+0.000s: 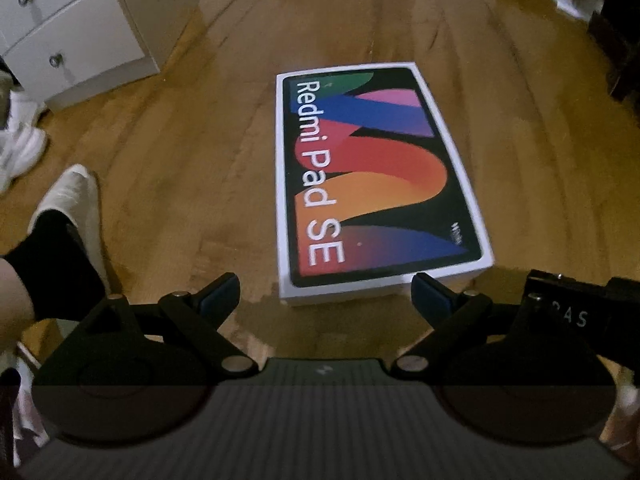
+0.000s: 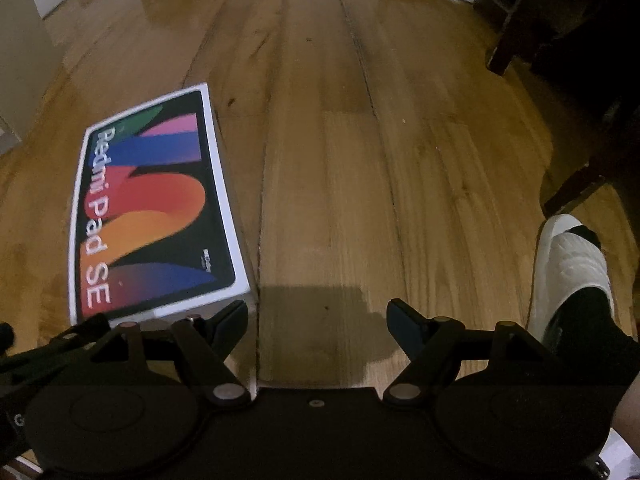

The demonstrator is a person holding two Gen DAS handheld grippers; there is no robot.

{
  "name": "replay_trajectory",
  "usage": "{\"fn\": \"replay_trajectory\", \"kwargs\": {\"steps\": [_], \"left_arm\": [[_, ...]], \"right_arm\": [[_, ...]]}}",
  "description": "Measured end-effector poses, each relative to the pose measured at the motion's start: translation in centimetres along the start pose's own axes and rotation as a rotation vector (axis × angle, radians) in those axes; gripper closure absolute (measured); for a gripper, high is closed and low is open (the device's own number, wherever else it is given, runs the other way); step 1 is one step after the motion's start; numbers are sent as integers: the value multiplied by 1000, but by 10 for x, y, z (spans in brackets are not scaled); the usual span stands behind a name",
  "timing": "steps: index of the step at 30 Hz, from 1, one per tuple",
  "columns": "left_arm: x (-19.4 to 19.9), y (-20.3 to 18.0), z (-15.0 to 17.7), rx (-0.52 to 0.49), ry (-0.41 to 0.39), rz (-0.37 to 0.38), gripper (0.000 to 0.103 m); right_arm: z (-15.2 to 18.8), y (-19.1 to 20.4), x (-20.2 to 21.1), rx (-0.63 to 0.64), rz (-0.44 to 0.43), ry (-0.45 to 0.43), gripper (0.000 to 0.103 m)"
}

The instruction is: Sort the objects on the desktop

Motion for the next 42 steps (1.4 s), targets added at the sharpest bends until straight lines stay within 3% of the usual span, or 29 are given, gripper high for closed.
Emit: {"fn": "replay_trajectory", "kwargs": {"steps": [14,18,20,25,42], "left_arm": [[1,5,10,-5,3,-22,10],[5,-3,8,-66,-74,-73,10],[5,-7,9,-93,-90,-87,10],[-2,-4,9,-82,-54,-81,10],[-13,3,14,-39,-4,-146,8]], "right_arm": [[10,3,2,-28,21,-1,22],[11,1,-3,-56,-14,-7,22],[10,4,-5,-43,9,-26,22],[11,8,-10,3,56,-4,22],[10,13,-20,14,10,16,22]]}}
Point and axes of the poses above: each gripper's, at about its wrist camera, not at the fingertips, and x roughly against the way its jaws point, y to its left, z to its underside, the point moved 3 cm from there along -x, roughly the way its jaws point, and after that the axes turned 11 degrees about x, right-handed, at the moved point
